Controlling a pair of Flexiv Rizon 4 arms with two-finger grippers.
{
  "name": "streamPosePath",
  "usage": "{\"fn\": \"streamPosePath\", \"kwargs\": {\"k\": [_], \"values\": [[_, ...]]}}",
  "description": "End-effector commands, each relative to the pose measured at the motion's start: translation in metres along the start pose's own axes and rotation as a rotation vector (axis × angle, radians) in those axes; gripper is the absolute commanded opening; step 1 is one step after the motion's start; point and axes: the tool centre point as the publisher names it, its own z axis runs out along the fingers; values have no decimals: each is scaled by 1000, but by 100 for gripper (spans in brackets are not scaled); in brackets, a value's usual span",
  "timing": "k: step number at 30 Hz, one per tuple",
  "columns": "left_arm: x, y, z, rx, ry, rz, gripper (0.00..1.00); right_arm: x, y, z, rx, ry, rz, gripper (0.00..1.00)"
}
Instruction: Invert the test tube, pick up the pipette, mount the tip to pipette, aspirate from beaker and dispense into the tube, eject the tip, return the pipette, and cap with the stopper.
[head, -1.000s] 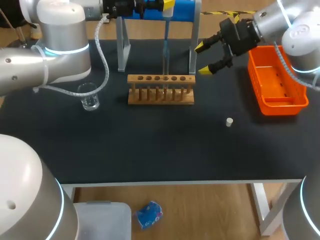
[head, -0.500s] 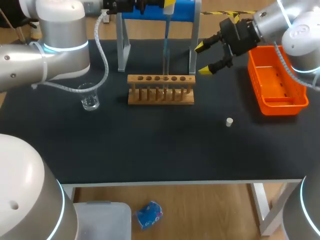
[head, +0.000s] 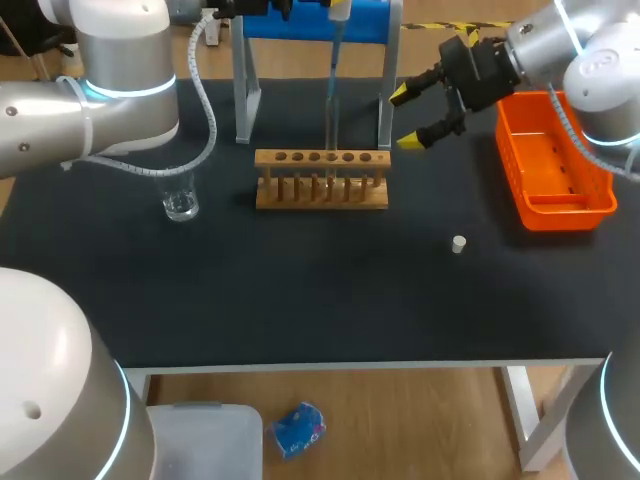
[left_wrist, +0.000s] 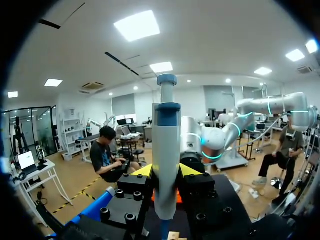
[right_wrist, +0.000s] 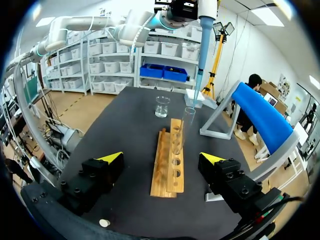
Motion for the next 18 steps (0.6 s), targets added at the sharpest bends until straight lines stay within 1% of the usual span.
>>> {"fn": "streamPosePath", "kwargs": {"k": [1,6,10,12,13,15,18], "values": [[4,-9,0,-5,3,-3,0,0,0,0,0,0,-1,100],[12,-22,2,-10,9,13,0,0,0,0,0,0,-1,100],[24,-33,1,-18,10,23,0,0,0,0,0,0,-1,100],[31,-39,1,-19,18,19,0,3,3,-7,-29,-3,-15,100],[36,-40,1,-4,35,13,0,5,4,-10,-33,-11,-19,100],[47,-44,2,-20,50,23,0,9,8,-18,-49,-24,-34,100],[65,-49,3,-19,69,26,0,18,17,-29,-92,-41,-55,100]]}}
